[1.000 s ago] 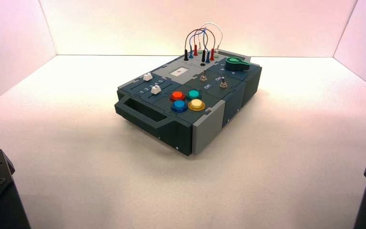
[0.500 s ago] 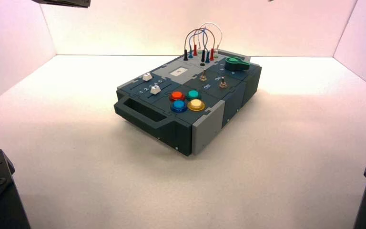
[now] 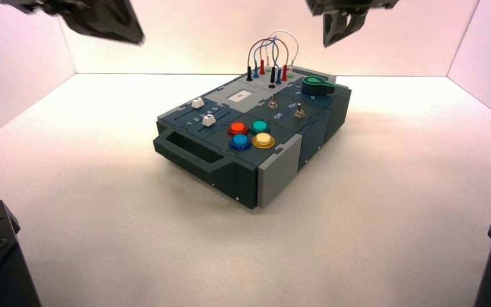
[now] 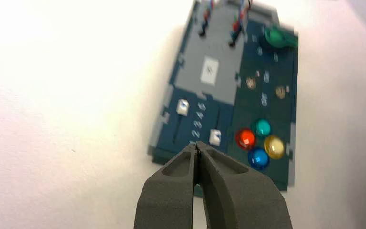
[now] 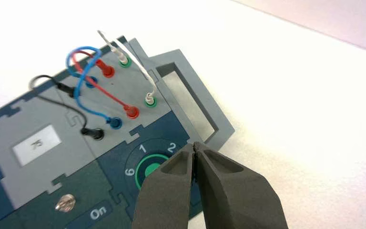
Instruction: Flip the top switch off with the right gripper.
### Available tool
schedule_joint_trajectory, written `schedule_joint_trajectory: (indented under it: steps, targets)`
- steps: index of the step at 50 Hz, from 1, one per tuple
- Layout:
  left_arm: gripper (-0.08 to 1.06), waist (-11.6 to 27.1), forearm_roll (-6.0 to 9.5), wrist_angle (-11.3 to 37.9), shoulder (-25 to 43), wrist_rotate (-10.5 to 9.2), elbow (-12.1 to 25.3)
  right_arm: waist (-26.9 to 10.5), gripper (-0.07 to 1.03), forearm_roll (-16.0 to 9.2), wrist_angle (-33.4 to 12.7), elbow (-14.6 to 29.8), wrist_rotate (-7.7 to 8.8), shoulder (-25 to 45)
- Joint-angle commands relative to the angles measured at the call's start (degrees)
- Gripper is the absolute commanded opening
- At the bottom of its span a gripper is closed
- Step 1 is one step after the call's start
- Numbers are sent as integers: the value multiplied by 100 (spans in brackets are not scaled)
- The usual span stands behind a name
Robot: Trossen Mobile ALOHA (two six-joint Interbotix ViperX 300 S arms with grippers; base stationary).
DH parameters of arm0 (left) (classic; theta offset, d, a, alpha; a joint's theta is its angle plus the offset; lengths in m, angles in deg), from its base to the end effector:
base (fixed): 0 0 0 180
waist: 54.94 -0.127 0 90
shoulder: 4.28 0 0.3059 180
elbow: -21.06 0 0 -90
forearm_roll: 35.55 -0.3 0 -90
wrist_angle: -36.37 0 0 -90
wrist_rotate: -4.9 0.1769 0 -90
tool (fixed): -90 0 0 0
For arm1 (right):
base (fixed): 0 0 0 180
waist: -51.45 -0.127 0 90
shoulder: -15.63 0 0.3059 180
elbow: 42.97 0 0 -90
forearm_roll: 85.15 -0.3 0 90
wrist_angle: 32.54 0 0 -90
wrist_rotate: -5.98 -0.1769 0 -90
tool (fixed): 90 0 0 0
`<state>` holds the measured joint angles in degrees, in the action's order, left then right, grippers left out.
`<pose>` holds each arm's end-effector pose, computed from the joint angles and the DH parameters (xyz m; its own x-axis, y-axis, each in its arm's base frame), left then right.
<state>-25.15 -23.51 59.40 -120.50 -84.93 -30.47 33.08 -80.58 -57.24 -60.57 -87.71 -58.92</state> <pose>0.2135 -0.1389 0.1424 0.5395 -0.4029 -0.7393 0.4107 0.8925 -0.1867 0.4075 0.1291 0.1088 0.5176 0.1368 -0.8446 -0.3046 0.9519 -0.0325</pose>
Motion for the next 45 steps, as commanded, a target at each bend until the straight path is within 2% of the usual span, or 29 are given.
schedule_joint_trajectory:
  steps: [1,8,24,45]
  targets:
    - [-3,316,9,18,360,-26,334,18,-2,0,9,316,-9,88]
    - [-3,492,9,9,668,-35,439,26,-2,0,0,483,0,334]
    - [-3,536,9,-114,1292,-26,492,272,-2,-9,0,896,-9,905]
    - [-3,914,18,-229,2188,-35,782,255,-2,-88,-114,1195,-9,1327]
